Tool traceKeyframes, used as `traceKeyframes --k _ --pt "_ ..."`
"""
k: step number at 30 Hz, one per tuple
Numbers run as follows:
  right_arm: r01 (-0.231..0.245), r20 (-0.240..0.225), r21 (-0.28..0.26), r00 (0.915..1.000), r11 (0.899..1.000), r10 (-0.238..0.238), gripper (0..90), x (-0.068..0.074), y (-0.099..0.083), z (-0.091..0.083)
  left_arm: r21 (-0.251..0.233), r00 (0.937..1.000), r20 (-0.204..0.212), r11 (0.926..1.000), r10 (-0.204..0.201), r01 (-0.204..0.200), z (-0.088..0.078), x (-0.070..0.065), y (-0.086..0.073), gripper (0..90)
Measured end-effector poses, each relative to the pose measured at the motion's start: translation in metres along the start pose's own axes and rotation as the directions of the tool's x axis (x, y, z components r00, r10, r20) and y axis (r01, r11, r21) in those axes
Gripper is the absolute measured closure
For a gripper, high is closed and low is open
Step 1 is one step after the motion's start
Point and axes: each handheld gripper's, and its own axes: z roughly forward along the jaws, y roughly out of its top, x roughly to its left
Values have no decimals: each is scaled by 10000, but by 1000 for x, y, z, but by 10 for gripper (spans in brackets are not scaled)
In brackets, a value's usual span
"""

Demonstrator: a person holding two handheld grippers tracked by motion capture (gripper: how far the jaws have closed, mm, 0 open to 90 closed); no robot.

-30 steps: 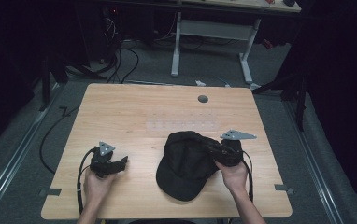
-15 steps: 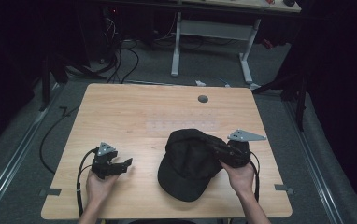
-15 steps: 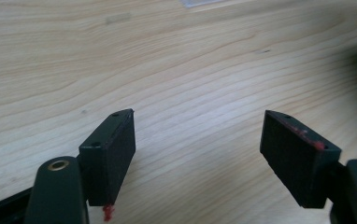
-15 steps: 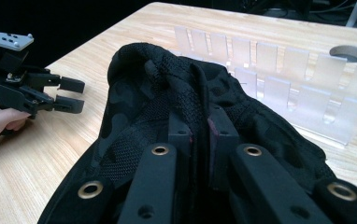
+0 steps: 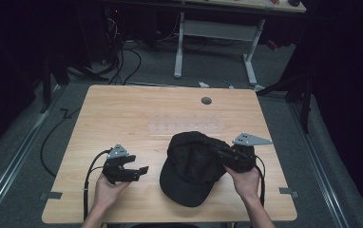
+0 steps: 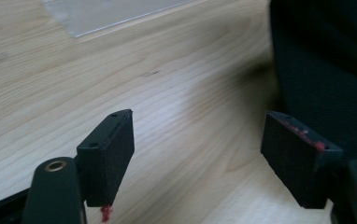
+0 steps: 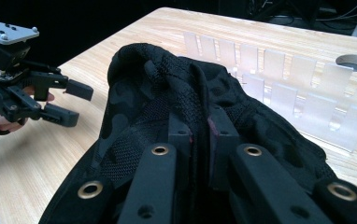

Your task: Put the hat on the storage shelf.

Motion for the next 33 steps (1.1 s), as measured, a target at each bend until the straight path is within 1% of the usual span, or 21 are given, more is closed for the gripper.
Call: traceKeyframes --k 3,6,10,15,21,26,30,33 --pt "36 -79 -53 10000 10000 -37 828 0 0 0 70 9988 411 9996 276 -280 1 -9 6 273" --pt "47 -166 -72 9999 10000 -48 828 0 0 1 132 9964 731 9989 440 -451 3 -16 11 273" --pt "168 -295 -169 9994 9997 -173 827 1 1 2 335 9907 1214 9973 610 -655 8 -24 17 264" --pt "287 -377 -357 9988 9989 -301 826 3 3 0 480 9840 1627 9955 728 -816 15 -31 21 248" --pt "519 -659 -520 9963 9973 -553 826 6 6 2 552 9777 1935 9940 821 -944 19 -36 25 235" --pt "606 -1049 -661 9922 9960 -673 825 7 7 2 666 9737 2134 9931 801 -963 21 -37 26 231" --pt "836 -1404 -860 9855 9928 -952 824 9 10 2 687 9693 2323 9928 802 -986 21 -37 26 231" --pt "995 -1606 -915 9805 9908 -1133 824 10 13 3 679 9659 2459 9926 812 -1008 20 -37 27 231"
